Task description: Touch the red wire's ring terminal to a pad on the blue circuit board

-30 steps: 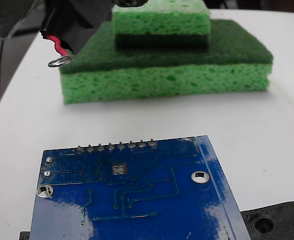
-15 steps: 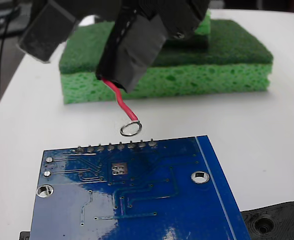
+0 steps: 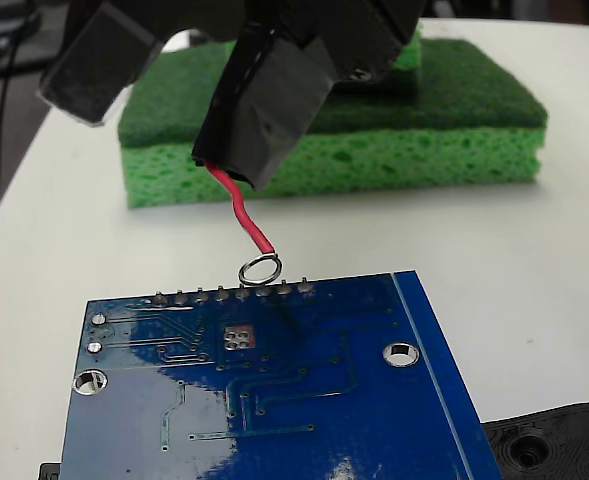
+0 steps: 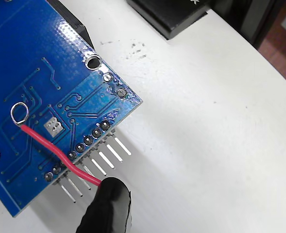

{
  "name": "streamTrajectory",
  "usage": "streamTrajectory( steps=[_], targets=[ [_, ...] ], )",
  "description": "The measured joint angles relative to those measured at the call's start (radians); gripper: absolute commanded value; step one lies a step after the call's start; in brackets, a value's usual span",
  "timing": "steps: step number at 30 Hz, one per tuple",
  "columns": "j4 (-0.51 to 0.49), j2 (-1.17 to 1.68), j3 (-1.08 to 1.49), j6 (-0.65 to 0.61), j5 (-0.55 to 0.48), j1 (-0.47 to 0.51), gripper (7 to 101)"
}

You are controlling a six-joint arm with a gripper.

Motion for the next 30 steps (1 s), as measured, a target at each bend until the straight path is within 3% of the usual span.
streamTrajectory(
  steps=[30],
  targets=[
    [-0.037,-0.012,0.031,-0.003,-0.048,0.034,100.3]
  ],
)
